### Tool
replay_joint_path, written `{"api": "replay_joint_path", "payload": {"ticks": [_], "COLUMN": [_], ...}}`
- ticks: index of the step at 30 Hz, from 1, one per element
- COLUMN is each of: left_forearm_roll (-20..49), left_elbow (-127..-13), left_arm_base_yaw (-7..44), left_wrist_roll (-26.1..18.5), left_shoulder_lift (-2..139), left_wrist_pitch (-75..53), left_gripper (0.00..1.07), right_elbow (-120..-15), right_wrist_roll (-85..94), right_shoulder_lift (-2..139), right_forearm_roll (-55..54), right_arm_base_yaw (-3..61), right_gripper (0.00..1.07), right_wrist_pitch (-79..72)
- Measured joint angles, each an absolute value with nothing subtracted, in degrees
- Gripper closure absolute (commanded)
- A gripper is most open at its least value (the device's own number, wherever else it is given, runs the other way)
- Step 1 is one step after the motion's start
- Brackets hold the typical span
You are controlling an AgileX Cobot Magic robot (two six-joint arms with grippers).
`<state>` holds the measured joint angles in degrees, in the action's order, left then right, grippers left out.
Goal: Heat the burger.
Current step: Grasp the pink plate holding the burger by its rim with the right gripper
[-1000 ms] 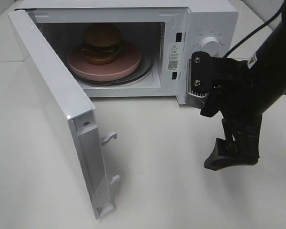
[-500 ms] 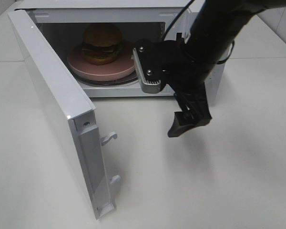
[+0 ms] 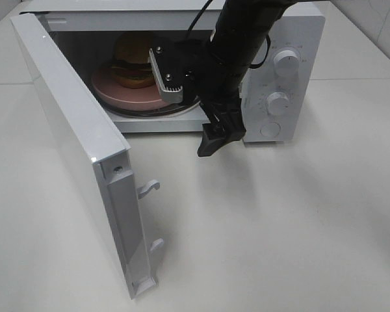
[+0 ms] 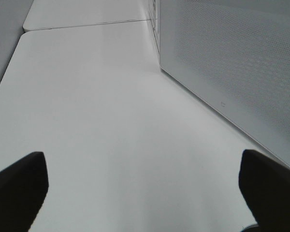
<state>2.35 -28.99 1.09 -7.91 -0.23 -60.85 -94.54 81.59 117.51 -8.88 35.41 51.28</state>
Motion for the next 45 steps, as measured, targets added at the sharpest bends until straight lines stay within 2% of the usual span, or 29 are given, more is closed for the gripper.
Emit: {"api": "replay_joint_path", "payload": {"ticks": [21,33,38,45], "left_forearm_roll": [2.3,2.3,2.3,2.3], "left_elbow": [-29.0,-29.0,-29.0,-29.0], "left_arm_base_yaw": [1.1,1.1,1.1,1.1], "left_wrist_roll": [-7.9,-7.9,-7.9,-7.9], "left_shoulder_lift": [-0.2,-0.2,-0.2,-0.2], "left_wrist_pitch": [-60.8,-60.8,-60.8,-60.8], "left_gripper": [0.02,0.02,0.02,0.02], "right_elbow": [-116.7,-119.6,-119.7,-119.7], "right_wrist_roll": [78.0,77.6,77.5,76.8], "right_shoulder_lift": [133.3,134.9,134.9,135.7], "right_forearm_roll": [-9.5,-9.7,-9.5,-9.5], "right_arm_base_yaw": [35.4,35.4,35.4,35.4], "right_gripper": [0.21,0.25,0.33,0.33], "right_wrist_pitch": [59.2,59.1,56.8,54.8]}}
